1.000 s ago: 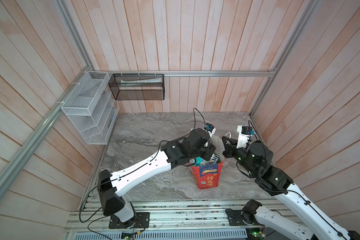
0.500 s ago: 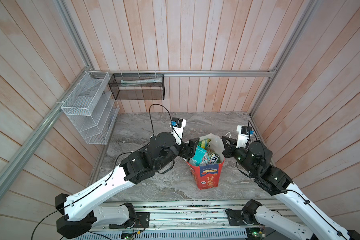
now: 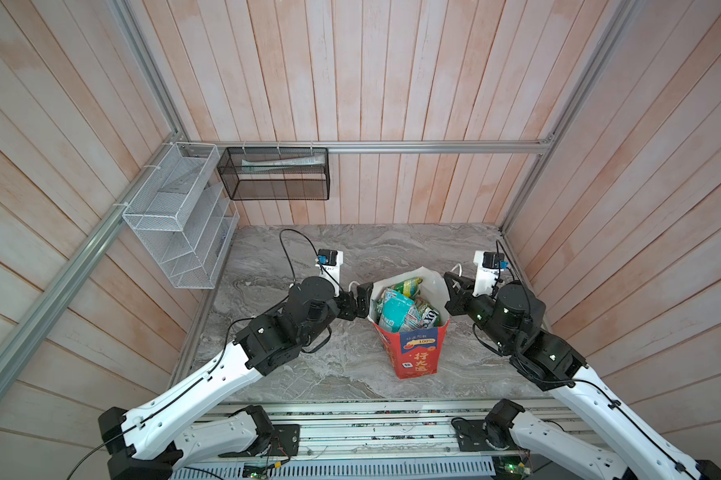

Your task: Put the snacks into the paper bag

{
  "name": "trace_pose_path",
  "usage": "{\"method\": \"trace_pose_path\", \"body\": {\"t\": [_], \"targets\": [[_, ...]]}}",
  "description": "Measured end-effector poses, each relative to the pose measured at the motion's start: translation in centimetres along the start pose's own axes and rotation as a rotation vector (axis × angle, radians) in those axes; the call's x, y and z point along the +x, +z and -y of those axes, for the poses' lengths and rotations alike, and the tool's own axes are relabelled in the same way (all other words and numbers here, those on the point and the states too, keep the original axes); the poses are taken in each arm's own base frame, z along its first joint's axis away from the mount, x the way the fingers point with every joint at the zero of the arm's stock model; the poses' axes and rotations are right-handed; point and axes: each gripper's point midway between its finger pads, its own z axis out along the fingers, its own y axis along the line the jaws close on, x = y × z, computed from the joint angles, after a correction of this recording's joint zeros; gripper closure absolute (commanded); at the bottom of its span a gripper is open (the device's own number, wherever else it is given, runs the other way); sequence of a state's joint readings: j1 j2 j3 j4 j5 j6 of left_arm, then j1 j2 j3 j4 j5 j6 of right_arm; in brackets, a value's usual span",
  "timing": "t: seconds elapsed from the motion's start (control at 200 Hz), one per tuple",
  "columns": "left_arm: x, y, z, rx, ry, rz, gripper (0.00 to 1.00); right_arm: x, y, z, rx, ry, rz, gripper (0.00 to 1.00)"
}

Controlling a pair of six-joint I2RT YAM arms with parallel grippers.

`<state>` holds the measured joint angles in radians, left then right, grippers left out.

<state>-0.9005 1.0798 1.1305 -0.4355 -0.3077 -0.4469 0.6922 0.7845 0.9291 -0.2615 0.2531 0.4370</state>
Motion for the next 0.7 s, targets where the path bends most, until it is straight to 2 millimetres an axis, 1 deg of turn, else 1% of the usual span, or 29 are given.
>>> {"method": "trace_pose_path", "body": {"t": [0.09, 0.17, 0.205, 0.275, 0.34, 0.445, 0.49, 0.54, 0.665, 0.7], "targets": [[1.5, 1.3, 0.0, -0.006, 0.003, -0.042, 0.03, 0.0, 0.0, 0.0, 0.0, 0.0, 0.0, 1.0], [2.5, 2.3, -0.1, -0.02, 0.001, -0.074, 0.1, 0.0, 0.0, 0.0, 0.0, 0.0, 0.0, 1.0], [2.8, 2.6, -0.1, -0.024, -0.001, -0.082, 0.15, 0.0, 0.0, 0.0, 0.0, 0.0, 0.0, 1.0], [3.0, 2.9, -0.2, -0.029, -0.004, -0.09, 0.28, 0.0, 0.0, 0.0, 0.0, 0.0, 0.0, 1.0], [3.0, 2.9, -0.1, -0.028, -0.012, -0.087, 0.36, 0.0, 0.0, 0.0, 0.0, 0.0, 0.0, 1.0], [2.8, 2.8, -0.2, -0.028, -0.017, -0.079, 0.43, 0.0, 0.0, 0.0, 0.0, 0.0, 0.0, 1.0], [2.6, 2.6, -0.2, -0.026, -0.019, -0.073, 0.48, 0.0, 0.0, 0.0, 0.0, 0.0, 0.0, 1.0], [2.3, 2.2, -0.2, -0.021, -0.024, -0.063, 0.5, 0.0, 0.0, 0.0, 0.0, 0.0, 0.0, 1.0], [1.5, 1.0, -0.2, -0.004, -0.039, -0.032, 0.63, 0.0, 0.0, 0.0, -0.001, 0.0, 0.0, 1.0], [1.2, 0.6, -0.1, 0.003, -0.043, -0.023, 0.68, 0.0, 0.0, 0.0, -0.001, 0.0, 0.0, 1.0]]}}
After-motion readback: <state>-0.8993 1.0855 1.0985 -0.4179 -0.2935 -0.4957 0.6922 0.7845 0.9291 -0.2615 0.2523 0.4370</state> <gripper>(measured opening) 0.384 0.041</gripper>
